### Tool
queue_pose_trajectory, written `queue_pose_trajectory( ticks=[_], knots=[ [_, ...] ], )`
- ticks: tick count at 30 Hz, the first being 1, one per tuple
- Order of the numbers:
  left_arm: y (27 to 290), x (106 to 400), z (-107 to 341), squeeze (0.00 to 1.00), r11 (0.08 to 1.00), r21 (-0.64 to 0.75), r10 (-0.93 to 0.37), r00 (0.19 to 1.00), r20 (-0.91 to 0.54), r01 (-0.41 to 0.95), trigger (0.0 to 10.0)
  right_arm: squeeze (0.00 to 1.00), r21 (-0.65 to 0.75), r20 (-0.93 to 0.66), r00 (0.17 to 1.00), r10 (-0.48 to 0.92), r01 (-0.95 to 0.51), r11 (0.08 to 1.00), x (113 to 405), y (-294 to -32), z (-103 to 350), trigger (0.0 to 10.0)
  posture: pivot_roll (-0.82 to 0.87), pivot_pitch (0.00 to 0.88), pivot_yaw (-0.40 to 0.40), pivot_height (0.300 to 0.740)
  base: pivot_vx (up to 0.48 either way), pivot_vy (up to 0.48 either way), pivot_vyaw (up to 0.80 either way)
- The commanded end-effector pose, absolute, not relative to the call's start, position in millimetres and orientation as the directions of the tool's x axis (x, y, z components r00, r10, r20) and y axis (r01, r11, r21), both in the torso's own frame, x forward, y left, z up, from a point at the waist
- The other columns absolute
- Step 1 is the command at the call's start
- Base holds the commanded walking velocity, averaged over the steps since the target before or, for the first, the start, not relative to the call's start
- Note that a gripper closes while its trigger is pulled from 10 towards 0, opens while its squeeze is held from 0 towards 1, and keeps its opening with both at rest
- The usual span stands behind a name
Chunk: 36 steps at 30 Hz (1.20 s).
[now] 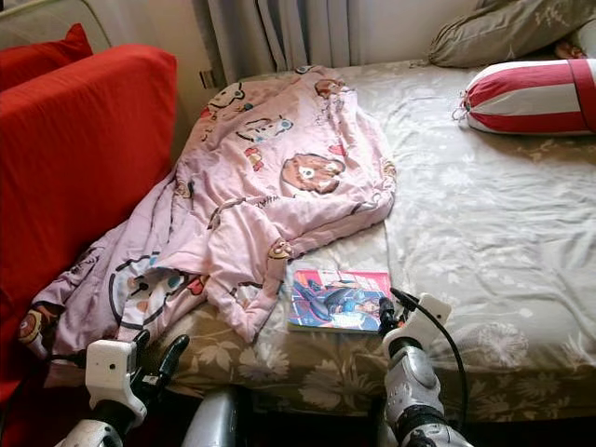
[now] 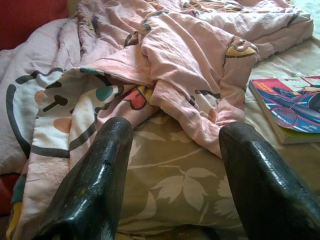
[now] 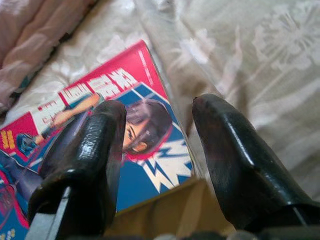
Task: Clean up the room
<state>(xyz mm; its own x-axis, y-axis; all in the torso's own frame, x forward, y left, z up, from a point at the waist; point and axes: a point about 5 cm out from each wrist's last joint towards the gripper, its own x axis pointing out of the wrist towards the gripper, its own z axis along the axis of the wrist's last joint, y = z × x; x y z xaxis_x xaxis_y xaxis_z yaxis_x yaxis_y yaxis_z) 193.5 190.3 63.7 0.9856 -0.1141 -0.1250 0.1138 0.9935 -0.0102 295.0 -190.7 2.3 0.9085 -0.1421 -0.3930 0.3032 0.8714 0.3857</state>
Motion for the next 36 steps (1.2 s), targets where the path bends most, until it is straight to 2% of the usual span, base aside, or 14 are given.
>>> queue_pose_trajectory(
  ticks=[1, 12, 23, 28, 30, 36],
  knots=[
    [199, 190, 67, 0.00, 0.996, 0.004, -0.093, 0.987, -0.128, 0.094, 10.0, 0.00, 0.402, -0.421, 0.898, -0.128, 0.312, 0.861, 290, -185, -4, 10.0, 0.17, 0.070, 0.128, 0.570, 0.000, 0.000, 0.00],
    [203, 185, 73, 0.00, 0.996, 0.024, -0.084, 0.986, -0.141, 0.088, 10.0, 0.00, 0.417, -0.455, 0.884, -0.103, 0.314, 0.853, 285, -180, -11, 10.0, 0.18, 0.092, 0.134, 0.570, 0.000, 0.000, 0.00],
    [206, 180, 75, 0.00, 0.996, 0.036, -0.073, 0.985, -0.155, 0.080, 10.0, 0.00, 0.446, -0.472, 0.874, -0.118, 0.352, 0.823, 283, -186, -13, 10.0, 0.19, 0.110, 0.138, 0.570, 0.000, 0.000, 0.00],
    [206, 179, 76, 0.00, 0.996, 0.037, -0.074, 0.985, -0.158, 0.081, 10.0, 0.00, 0.508, -0.481, 0.871, -0.103, 0.372, 0.777, 281, -186, -16, 10.0, 0.20, 0.114, 0.138, 0.570, 0.000, 0.000, 0.00],
    [206, 179, 76, 0.00, 0.996, 0.041, -0.076, 0.985, -0.158, 0.083, 10.0, 0.00, 0.566, -0.489, 0.869, -0.081, 0.386, 0.728, 279, -184, -18, 10.0, 0.21, 0.121, 0.138, 0.570, 0.000, 0.000, 0.00],
    [206, 178, 77, 0.00, 0.995, 0.050, -0.077, 0.983, -0.164, 0.086, 10.0, 0.00, 0.615, -0.507, 0.861, -0.043, 0.397, 0.681, 274, -180, -24, 10.0, 0.22, 0.129, 0.140, 0.570, 0.000, 0.000, 0.00]
  ],
)
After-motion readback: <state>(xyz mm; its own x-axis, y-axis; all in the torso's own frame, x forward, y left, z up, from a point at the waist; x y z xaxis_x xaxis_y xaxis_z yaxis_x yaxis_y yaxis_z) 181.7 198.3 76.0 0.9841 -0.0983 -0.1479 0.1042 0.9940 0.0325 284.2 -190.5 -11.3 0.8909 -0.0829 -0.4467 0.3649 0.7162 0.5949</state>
